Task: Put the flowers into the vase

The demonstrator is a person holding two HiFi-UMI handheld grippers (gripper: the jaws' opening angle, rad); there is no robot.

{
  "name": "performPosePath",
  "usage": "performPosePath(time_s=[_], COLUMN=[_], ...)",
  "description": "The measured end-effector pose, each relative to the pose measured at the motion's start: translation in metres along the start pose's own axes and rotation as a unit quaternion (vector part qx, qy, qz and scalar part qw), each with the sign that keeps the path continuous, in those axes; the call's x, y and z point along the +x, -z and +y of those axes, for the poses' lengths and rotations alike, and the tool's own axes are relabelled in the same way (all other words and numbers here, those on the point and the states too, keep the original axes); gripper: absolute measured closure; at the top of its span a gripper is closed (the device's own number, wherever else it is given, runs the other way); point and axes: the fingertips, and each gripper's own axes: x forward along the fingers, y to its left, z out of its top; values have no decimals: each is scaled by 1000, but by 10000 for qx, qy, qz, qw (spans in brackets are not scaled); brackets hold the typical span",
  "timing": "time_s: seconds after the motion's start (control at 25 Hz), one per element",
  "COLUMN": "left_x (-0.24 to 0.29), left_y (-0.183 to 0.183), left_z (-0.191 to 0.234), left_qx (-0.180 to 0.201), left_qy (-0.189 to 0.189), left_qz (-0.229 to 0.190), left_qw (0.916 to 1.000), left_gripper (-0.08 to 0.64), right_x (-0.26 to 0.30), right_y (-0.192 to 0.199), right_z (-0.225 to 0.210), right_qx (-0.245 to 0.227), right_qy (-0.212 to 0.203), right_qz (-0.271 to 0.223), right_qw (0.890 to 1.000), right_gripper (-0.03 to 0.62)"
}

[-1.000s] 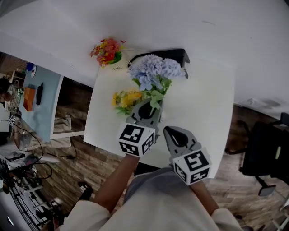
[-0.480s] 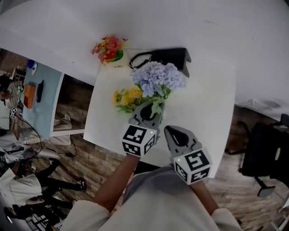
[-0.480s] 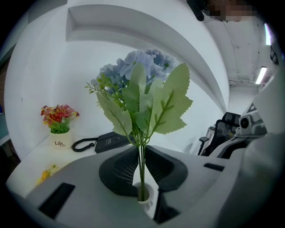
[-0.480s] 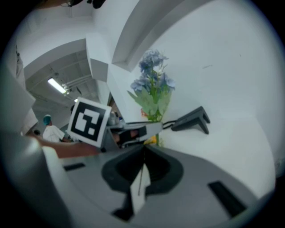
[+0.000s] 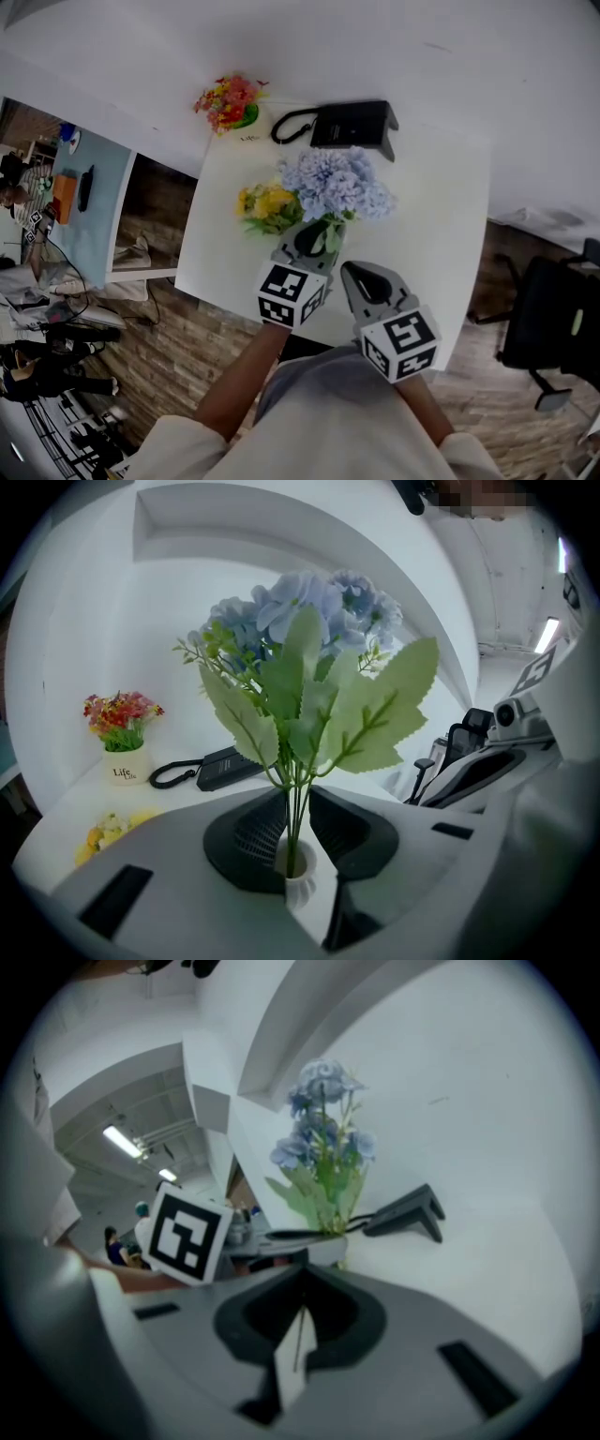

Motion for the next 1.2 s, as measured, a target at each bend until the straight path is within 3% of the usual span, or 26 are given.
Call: performPosePath(time_s=[0.4,1.08,1.2], left_x=[-6,-28,-35], left_y=[21,32,35], left_z=[-5,-4,-8], left_qx=[-101,-436,-253], left_qy=[5,-213,-292], left_qz=[192,49,70], left_qw=[9998,9988,9992], left_gripper=[400,391,391], right_x=[-4,-13,-16], right_y=[0,-4,-1], right_z=[2,17,18], right_qx=[-19,-94,-131], right_qy=[-24,-190,-201], right_qz=[-25,-121,-99], right_qw=[10000,9997,9997], right_gripper=[569,569,569])
